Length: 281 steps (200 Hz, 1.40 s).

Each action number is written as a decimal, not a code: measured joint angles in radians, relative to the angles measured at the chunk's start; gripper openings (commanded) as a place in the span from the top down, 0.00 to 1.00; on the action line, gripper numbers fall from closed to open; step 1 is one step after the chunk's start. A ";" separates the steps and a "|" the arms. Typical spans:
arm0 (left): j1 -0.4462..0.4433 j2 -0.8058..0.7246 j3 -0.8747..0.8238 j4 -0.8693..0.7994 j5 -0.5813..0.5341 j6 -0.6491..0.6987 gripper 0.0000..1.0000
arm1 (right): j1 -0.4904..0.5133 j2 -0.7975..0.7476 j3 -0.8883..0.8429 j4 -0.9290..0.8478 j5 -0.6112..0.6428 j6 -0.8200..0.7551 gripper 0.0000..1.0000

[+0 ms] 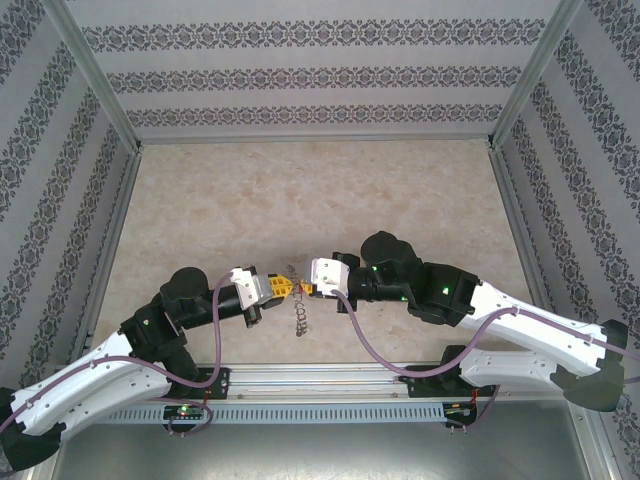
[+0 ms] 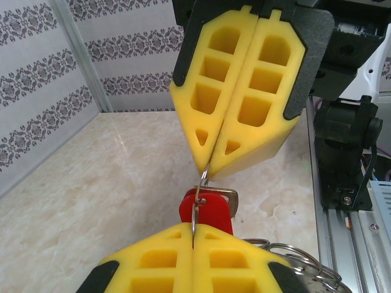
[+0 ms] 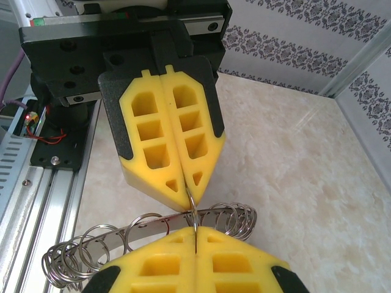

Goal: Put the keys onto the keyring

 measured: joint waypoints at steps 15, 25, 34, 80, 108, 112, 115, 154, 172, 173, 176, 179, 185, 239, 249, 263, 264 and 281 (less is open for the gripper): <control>0.000 0.000 0.000 -0.002 0.000 0.000 1.00 | -0.003 0.002 0.000 0.000 -0.003 0.000 1.00; 0.000 0.000 0.000 -0.002 -0.002 0.000 1.00 | -0.006 0.002 0.000 0.000 -0.007 0.000 1.00; 0.000 0.000 0.000 -0.002 -0.003 0.000 1.00 | -0.006 0.003 0.000 0.000 -0.009 0.000 1.00; 0.000 0.000 0.000 -0.005 -0.003 0.000 1.00 | -0.006 0.005 0.000 0.000 -0.010 0.000 1.00; 0.000 0.000 0.000 -0.006 -0.003 0.000 1.00 | -0.006 0.007 0.000 0.004 -0.010 0.000 1.00; 0.000 0.000 0.000 -0.006 -0.004 0.000 1.00 | -0.006 0.007 0.000 0.005 -0.010 0.000 1.00; 0.000 0.000 0.000 -0.006 -0.004 0.000 1.00 | -0.006 0.008 0.000 0.006 -0.011 0.000 1.00; 0.000 -0.005 0.000 -0.004 -0.003 0.000 1.00 | -0.006 0.028 0.000 0.008 -0.018 0.000 1.00; 0.000 -0.006 0.000 -0.004 -0.002 0.000 1.00 | -0.006 0.031 0.000 0.008 -0.018 0.000 1.00; 0.000 -0.006 0.000 -0.004 -0.002 0.000 1.00 | -0.006 0.031 0.000 0.008 -0.018 0.000 1.00; 0.000 -0.006 0.000 -0.004 -0.002 0.000 1.00 | -0.006 0.031 0.000 0.008 -0.018 0.000 1.00; 0.000 -0.006 0.000 -0.004 -0.002 0.000 1.00 | -0.006 0.031 0.000 0.008 -0.018 0.000 1.00; 0.000 -0.007 0.000 -0.005 -0.003 0.000 1.00 | -0.006 0.031 0.000 0.008 -0.018 0.000 1.00; 0.000 -0.011 0.000 -0.004 -0.002 0.000 1.00 | -0.006 0.011 -0.003 0.013 -0.018 0.000 1.00; 0.000 -0.010 0.000 -0.004 0.001 0.000 1.00 | -0.006 0.002 -0.006 0.016 -0.018 0.000 1.00; -0.002 -0.011 0.000 -0.001 0.008 0.000 1.00 | -0.005 -0.008 -0.015 0.020 -0.024 0.000 1.00; -0.002 -0.011 0.000 -0.001 0.008 0.000 1.00 | -0.005 -0.008 -0.016 0.020 -0.025 0.000 1.00; -0.002 -0.011 -0.001 -0.001 0.014 0.000 1.00 | -0.005 -0.011 -0.020 0.023 -0.028 0.000 1.00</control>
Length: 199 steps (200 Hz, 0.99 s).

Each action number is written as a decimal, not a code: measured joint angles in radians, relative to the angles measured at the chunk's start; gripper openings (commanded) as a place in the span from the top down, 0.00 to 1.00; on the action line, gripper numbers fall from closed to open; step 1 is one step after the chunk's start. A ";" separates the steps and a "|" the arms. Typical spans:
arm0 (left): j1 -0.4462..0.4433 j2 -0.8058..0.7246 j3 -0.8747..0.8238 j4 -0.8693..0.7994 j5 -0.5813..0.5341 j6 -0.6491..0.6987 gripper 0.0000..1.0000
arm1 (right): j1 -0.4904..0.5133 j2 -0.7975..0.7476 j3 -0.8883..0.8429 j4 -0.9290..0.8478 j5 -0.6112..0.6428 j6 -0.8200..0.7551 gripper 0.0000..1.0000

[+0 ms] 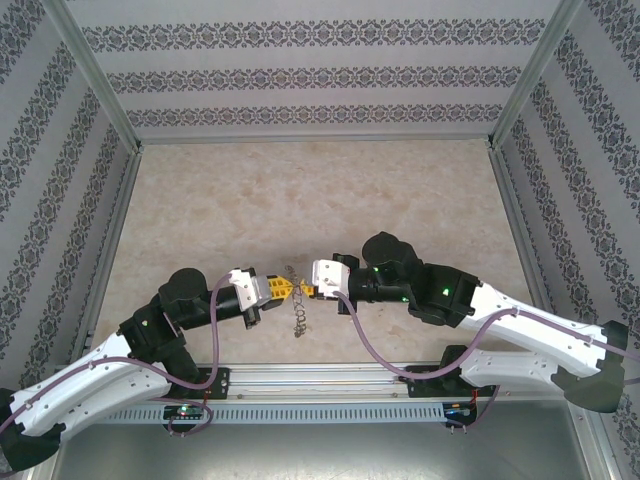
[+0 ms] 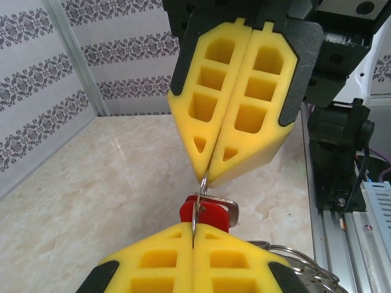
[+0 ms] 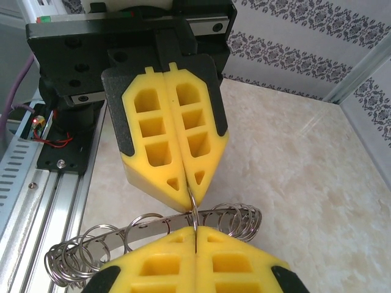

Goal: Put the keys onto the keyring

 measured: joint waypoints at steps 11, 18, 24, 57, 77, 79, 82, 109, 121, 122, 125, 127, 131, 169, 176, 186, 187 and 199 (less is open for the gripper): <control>0.000 -0.005 -0.001 0.000 0.003 0.000 1.00 | 0.000 -0.001 -0.002 0.002 -0.004 0.000 1.00; 0.000 -0.010 -0.001 0.000 0.004 0.000 1.00 | 0.000 -0.005 -0.005 0.002 -0.005 0.000 1.00; 0.000 -0.015 -0.001 0.000 0.004 0.000 1.00 | 0.000 -0.010 -0.009 0.003 -0.005 0.000 1.00; 0.000 -0.026 -0.001 0.000 0.013 0.000 1.00 | 0.000 -0.039 -0.034 0.013 -0.008 0.000 1.00; 0.000 -0.026 -0.001 0.000 0.013 0.000 1.00 | 0.000 -0.049 -0.044 0.023 -0.011 0.000 1.00; 0.000 -0.026 -0.001 0.000 0.013 0.000 1.00 | 0.000 -0.049 -0.045 0.024 -0.012 0.000 1.00; 0.000 -0.026 -0.001 0.000 0.013 0.000 1.00 | 0.000 -0.050 -0.046 0.025 -0.013 0.000 1.00; 0.000 -0.025 -0.001 0.000 0.013 0.000 1.00 | 0.000 -0.050 -0.048 0.035 -0.016 0.000 1.00; 0.000 -0.025 -0.001 0.000 0.013 0.000 1.00 | 0.000 -0.049 -0.048 0.039 -0.018 0.000 1.00; 0.000 -0.025 -0.001 0.000 0.013 0.000 1.00 | 0.000 -0.049 -0.048 0.039 -0.018 0.000 1.00; 0.000 -0.025 -0.001 0.000 0.013 0.000 1.00 | 0.000 -0.049 -0.048 0.040 -0.018 0.000 1.00; 0.000 -0.025 -0.001 0.000 0.013 0.000 1.00 | 0.000 -0.048 -0.048 0.040 -0.019 0.000 1.00; 0.000 -0.025 -0.001 0.000 0.013 0.000 1.00 | 0.000 -0.047 -0.048 0.042 -0.019 0.000 1.00; 0.000 -0.025 -0.001 0.000 0.013 0.000 1.00 | 0.000 -0.035 -0.048 0.045 -0.019 -0.003 1.00; 0.000 -0.025 -0.001 0.000 0.013 0.000 1.00 | 0.000 -0.034 -0.048 0.045 -0.019 -0.003 1.00; 0.000 -0.025 -0.001 0.000 0.013 0.000 1.00 | 0.000 -0.032 -0.048 0.045 -0.019 -0.003 1.00; 0.000 -0.025 -0.001 0.000 0.013 0.000 1.00 | 0.000 -0.031 -0.048 0.045 -0.019 -0.003 1.00; 0.000 -0.025 -0.001 0.000 0.013 0.000 1.00 | 0.000 -0.029 -0.048 0.046 -0.019 -0.003 1.00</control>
